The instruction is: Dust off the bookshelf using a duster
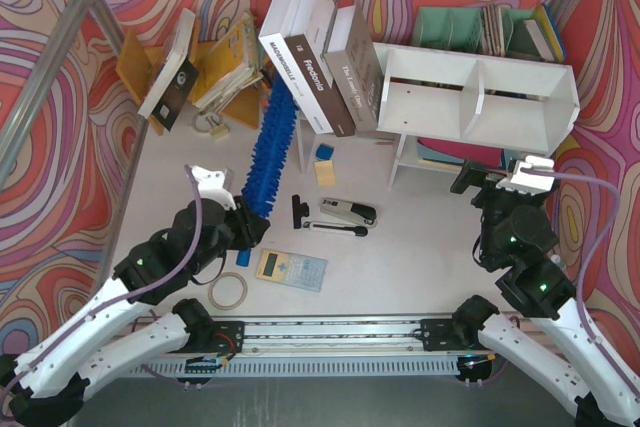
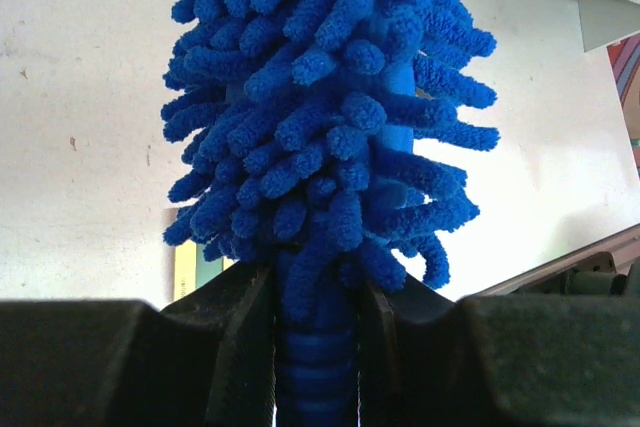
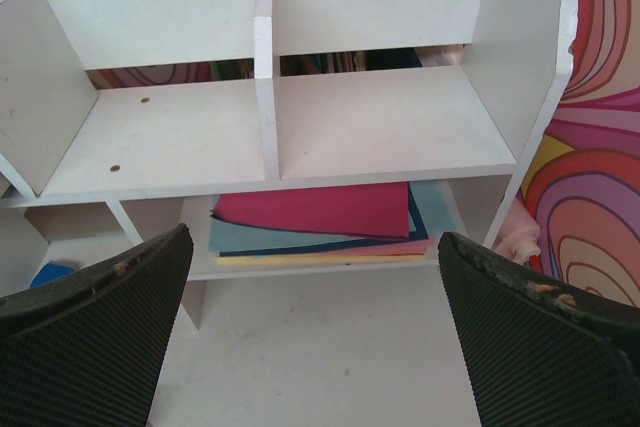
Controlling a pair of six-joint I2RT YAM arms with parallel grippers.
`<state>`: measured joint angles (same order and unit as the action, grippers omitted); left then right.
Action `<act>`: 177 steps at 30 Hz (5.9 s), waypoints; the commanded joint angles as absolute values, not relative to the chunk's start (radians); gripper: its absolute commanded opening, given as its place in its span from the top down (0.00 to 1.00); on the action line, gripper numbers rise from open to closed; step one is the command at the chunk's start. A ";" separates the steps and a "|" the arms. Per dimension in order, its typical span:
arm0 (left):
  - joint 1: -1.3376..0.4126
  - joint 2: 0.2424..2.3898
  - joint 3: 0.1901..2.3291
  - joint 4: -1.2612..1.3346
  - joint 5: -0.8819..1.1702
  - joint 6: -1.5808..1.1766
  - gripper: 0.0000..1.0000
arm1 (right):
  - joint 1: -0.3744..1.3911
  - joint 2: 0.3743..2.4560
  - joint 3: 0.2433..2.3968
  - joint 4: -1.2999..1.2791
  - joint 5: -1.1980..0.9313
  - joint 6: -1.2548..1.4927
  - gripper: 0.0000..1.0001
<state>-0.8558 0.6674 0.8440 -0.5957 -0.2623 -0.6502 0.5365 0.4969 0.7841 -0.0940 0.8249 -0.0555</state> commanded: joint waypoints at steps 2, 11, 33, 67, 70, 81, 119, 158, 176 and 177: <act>-0.857 0.620 0.880 -0.561 -0.284 -0.625 1.00 | 0.537 0.490 0.781 -0.066 0.821 -0.054 0.01; -0.857 0.517 0.986 -0.671 -0.455 -0.563 1.00 | 0.537 0.509 0.786 -0.068 0.816 -0.052 0.01; -0.857 0.390 0.965 -0.345 -0.181 -0.266 1.00 | 0.537 0.522 0.790 -0.071 0.820 -0.048 0.01; -0.857 0.432 0.898 -0.335 -0.343 -0.297 1.00 | 0.537 0.513 0.785 -0.074 0.816 -0.049 0.01; -0.857 0.474 0.911 -0.346 -0.323 -0.304 1.00 | 0.537 0.517 0.788 -0.074 0.816 -0.049 0.01; -0.857 0.467 0.848 -0.310 -0.381 -0.338 1.00 | 0.537 0.514 0.785 -0.074 0.815 -0.048 0.01; -0.859 0.811 1.335 -0.510 -0.194 -0.289 1.00 | 0.537 0.513 0.799 -0.078 0.826 -0.037 0.01; -1.310 1.289 1.607 -0.427 -0.462 -0.209 1.00 | 0.537 0.480 0.789 -0.074 0.838 -0.045 0.01; -1.250 1.562 1.661 -0.505 -0.543 -0.351 1.00 | 0.537 0.438 0.794 -0.081 0.839 -0.033 0.01; -1.247 1.578 1.676 -0.521 -0.532 -0.351 1.00 | 0.537 0.436 0.793 -0.081 0.840 -0.031 0.01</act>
<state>-1.2701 1.5356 1.6131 -0.5083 -0.5308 -0.3038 0.5365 0.4553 0.7841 -0.0948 0.8227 -0.0441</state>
